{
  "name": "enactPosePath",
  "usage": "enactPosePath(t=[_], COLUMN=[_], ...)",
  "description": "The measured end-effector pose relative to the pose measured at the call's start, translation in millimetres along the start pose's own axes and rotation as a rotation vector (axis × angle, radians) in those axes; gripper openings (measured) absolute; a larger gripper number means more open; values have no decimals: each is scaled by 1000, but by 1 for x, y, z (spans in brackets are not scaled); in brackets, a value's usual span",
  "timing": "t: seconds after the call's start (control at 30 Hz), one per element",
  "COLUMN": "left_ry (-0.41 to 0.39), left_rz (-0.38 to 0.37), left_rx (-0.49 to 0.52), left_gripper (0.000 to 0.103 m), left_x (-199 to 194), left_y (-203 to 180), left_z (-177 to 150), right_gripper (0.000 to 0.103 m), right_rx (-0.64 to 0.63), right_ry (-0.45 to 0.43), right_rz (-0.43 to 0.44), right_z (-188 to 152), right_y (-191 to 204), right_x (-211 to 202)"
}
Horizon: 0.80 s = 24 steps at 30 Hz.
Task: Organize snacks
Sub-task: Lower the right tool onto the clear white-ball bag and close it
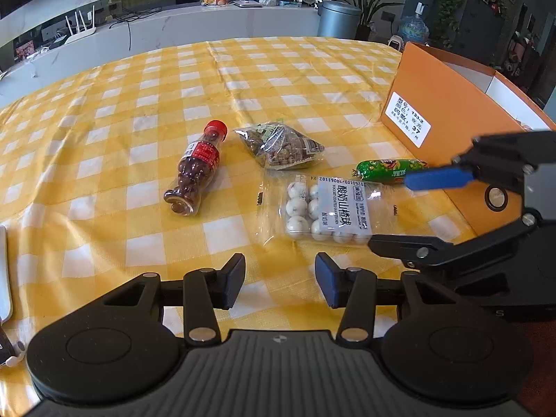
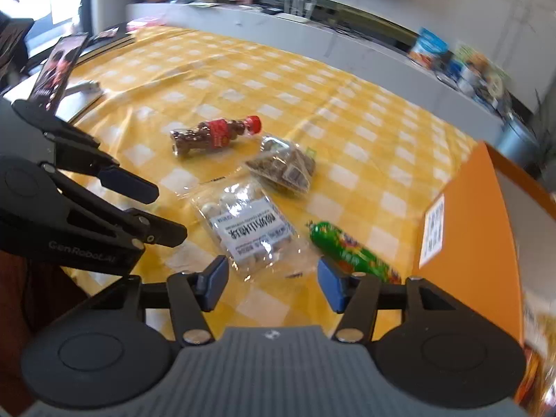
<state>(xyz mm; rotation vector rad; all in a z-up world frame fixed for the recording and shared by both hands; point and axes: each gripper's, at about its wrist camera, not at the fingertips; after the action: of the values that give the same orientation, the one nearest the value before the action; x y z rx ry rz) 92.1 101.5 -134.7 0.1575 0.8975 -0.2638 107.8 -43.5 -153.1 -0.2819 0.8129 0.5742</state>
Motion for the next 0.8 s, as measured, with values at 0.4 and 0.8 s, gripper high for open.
enactPosePath(t=[0.4,0.8], left_ry=[35,42], left_rz=[17,9], left_rx=[-29,-32], left_gripper=[55,56], left_x=[0,3], left_y=[11,18], left_z=[3,0], right_gripper=[67,68], right_rx=[-229,-176], right_ry=[91,169], right_rz=[180,194], right_z=[34,40], right_y=[0,0], right_x=[29,49])
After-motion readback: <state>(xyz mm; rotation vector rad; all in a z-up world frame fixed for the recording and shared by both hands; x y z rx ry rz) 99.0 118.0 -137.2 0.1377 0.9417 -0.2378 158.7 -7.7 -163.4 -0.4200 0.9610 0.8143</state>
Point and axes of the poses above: each gripper's, at about its wrist camera, not at the fingertips, and x roughly the way its jaws point, y to its left, z to its top, and after that the axes turned 11 degrees about x, right-handed
